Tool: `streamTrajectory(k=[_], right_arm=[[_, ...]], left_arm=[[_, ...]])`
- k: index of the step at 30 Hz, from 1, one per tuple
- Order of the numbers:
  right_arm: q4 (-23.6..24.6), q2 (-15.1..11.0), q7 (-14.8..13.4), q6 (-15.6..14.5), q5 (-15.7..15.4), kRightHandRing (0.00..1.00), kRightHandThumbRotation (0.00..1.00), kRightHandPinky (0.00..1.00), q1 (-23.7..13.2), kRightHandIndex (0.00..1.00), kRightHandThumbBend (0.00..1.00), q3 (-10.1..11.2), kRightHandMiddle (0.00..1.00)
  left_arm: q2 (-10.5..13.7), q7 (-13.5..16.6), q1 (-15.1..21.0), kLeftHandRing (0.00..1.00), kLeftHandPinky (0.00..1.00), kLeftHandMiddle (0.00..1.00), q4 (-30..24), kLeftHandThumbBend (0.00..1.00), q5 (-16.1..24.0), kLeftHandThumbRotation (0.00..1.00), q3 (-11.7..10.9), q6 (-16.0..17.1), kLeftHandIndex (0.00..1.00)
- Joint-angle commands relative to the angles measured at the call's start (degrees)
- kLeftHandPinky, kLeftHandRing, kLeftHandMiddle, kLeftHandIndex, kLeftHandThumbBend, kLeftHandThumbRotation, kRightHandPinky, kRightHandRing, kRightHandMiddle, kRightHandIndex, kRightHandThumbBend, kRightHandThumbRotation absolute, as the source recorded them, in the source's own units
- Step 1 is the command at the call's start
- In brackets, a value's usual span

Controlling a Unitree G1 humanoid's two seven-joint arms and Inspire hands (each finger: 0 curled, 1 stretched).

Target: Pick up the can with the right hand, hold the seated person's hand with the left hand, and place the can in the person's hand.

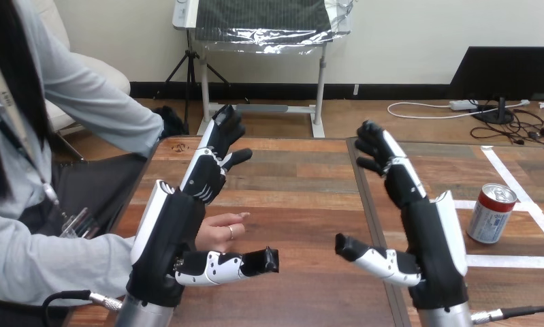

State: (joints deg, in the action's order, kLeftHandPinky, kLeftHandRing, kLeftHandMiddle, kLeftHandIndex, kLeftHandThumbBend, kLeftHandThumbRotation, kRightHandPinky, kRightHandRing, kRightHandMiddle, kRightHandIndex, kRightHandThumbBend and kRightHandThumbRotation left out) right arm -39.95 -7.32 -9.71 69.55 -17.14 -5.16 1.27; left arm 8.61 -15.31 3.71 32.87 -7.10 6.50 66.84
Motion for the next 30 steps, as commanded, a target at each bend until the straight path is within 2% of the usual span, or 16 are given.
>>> streamTrajectory(k=[1, 10, 17, 22, 30], right_arm=[[0.33, -1.61, -1.56, 0.68, -0.8, 0.89, 0.68, 0.83, -6.09, 0.93, 1.0, 1.72, 0.93], [-0.37, -2.66, -1.99, 0.18, 0.25, 0.88, 0.66, 0.81, -7.35, 0.92, 1.0, 2.73, 0.92], [-1.32, -3.72, -4.61, 0.29, -1.31, 0.86, 0.67, 0.79, -8.88, 0.92, 1.0, 4.47, 0.91], [-2.17, -4.82, -5.37, 0.07, -1.39, 0.88, 0.67, 0.82, -9.95, 0.93, 1.0, 4.92, 0.91], [-3.77, -7.13, -8.25, -1.26, -2.81, 0.89, 0.67, 0.84, -12.19, 0.93, 1.0, 6.37, 0.92]], left_arm=[[-0.73, 0.6, 1.77, 0.94, 0.83, 0.96, -2.0, 1.0, -0.11, 0.47, -1.5, 0.38, 0.96], [-1.22, 0.1, 2.1, 0.93, 0.82, 0.95, -1.31, 1.0, -0.52, 0.43, -1.91, 0.83, 0.95], [-1.39, -0.61, 2.12, 0.93, 0.82, 0.95, -1.07, 1.0, -2.15, 0.39, -1.6, 0.45, 0.94], [-1.54, -1.24, 2.19, 0.93, 0.82, 0.94, -0.94, 1.0, -3.19, 0.34, -1.55, 0.23, 0.93], [-2.3, -1.34, 2.27, 0.9, 0.79, 0.91, -0.82, 1.0, -4.06, 0.28, -1.98, 0.04, 0.89]])
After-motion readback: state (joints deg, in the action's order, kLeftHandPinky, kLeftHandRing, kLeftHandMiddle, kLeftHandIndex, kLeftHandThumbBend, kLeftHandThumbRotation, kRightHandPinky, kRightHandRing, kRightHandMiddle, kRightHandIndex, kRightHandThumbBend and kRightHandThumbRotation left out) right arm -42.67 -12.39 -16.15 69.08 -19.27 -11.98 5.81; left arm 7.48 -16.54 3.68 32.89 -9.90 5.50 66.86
